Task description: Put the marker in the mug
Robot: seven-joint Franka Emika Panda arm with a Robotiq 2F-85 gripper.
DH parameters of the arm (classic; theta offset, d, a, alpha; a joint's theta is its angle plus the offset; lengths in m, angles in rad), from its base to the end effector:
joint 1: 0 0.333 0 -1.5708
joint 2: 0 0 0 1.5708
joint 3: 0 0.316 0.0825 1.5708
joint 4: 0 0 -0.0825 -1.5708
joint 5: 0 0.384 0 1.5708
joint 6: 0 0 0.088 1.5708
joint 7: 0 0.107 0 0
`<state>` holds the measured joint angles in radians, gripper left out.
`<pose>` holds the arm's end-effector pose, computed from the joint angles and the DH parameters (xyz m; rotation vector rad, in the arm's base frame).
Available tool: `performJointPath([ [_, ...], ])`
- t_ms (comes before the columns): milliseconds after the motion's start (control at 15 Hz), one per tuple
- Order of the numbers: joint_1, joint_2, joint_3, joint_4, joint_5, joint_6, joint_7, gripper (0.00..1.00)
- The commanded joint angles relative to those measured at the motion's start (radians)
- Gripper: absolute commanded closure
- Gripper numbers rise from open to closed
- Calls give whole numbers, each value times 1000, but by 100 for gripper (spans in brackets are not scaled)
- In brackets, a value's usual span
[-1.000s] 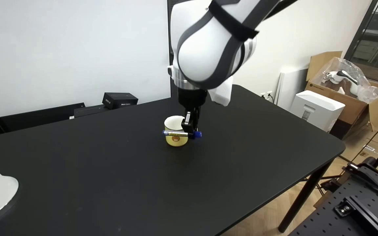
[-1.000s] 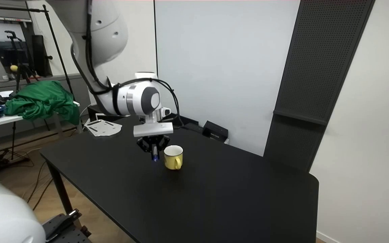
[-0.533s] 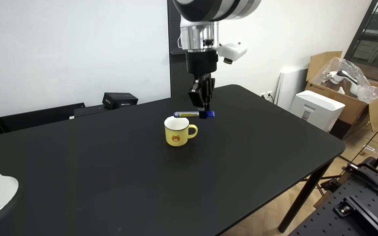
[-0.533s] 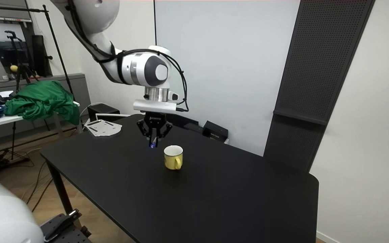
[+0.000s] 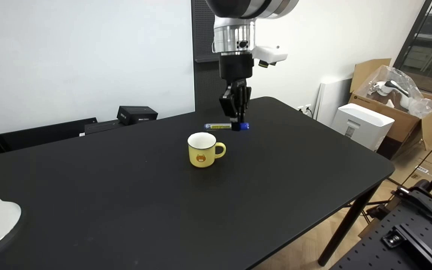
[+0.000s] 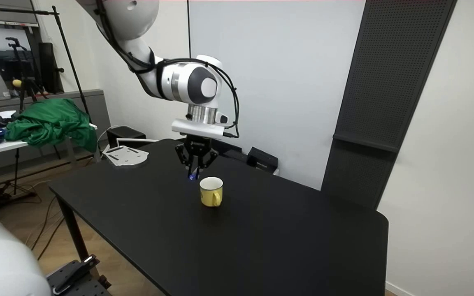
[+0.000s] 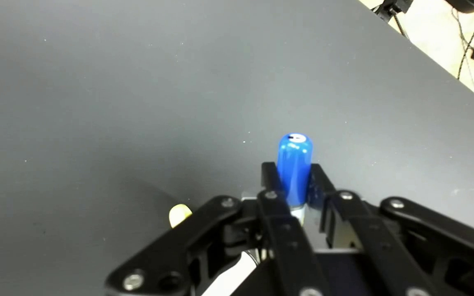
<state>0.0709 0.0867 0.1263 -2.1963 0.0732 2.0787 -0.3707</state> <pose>0.5079 0.1051 0.3300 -2.9339 -0.7905 0.3002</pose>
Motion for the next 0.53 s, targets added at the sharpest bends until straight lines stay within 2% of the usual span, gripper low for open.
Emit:
performJointPath([
  [0,10,39,-17,36,-84,-26,128,95],
  [267,10,128,-48,128,-215,-92,325,95],
  [467,18,195,-55,217,-225,-185,377,95],
])
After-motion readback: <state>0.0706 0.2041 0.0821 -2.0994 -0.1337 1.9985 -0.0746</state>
